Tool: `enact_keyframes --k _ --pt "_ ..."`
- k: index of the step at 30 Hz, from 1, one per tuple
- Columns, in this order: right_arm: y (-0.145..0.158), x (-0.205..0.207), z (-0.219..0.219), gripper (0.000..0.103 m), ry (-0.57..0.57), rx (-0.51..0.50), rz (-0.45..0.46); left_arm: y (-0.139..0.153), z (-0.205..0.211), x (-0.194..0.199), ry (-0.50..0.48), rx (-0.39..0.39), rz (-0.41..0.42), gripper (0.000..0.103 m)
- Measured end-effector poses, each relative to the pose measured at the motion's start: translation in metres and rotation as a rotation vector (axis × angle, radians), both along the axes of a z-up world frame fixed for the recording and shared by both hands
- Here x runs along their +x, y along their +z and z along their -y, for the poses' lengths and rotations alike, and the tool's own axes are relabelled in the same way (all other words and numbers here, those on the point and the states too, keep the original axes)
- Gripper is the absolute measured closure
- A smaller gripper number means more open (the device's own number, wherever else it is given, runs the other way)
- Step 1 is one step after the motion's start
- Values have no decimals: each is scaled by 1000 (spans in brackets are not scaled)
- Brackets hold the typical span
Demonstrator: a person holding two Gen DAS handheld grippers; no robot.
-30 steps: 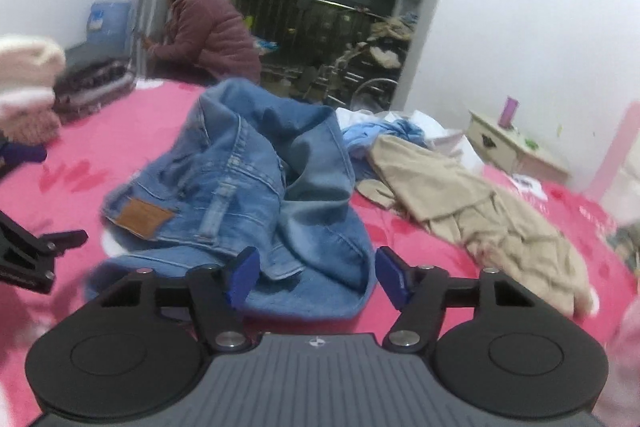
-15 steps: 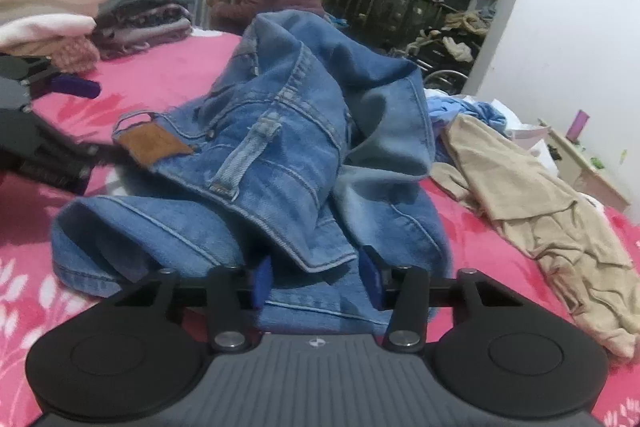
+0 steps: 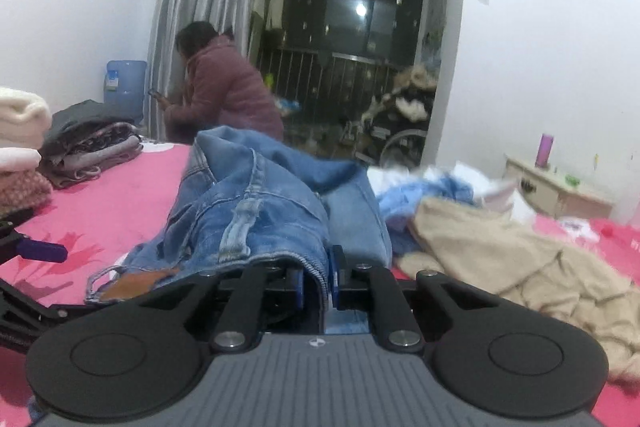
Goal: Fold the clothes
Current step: 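Move both grippers to the jeans waistband and close on it, then lift the jeans by the waistband with both grippers, raising them high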
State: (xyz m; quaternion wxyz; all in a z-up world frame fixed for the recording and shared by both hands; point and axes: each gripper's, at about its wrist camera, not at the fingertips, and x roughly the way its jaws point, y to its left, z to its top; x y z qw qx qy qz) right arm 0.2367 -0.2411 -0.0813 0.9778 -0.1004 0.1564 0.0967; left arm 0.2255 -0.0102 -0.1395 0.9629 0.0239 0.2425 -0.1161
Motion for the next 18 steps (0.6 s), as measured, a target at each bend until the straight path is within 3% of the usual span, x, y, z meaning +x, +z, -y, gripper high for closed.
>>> enact_keyframes --k 3,5,7,10,12,14,18 --pt "-3 3 1 89 -31 -2 -3 8 -5 2 31 -79 17 34" --pt "1 0 0 90 -26 1 16 9 0 5 31 -70 18 37" --pt "1 2 -2 90 -23 -8 18 3 10 13 22 -11 -3 42" --pt "-4 16 -5 89 -54 -26 -39 -1 20 21 20 30 -15 63" --pt "-8 23 -6 89 -83 -56 -52 4 23 23 34 39 -5 85" --pt "-6 21 -8 89 -100 -56 -51 18 22 20 67 23 27 94" --pt "17 -7 -17 95 -134 -13 34 62 15 -2 131 -16 117 98"
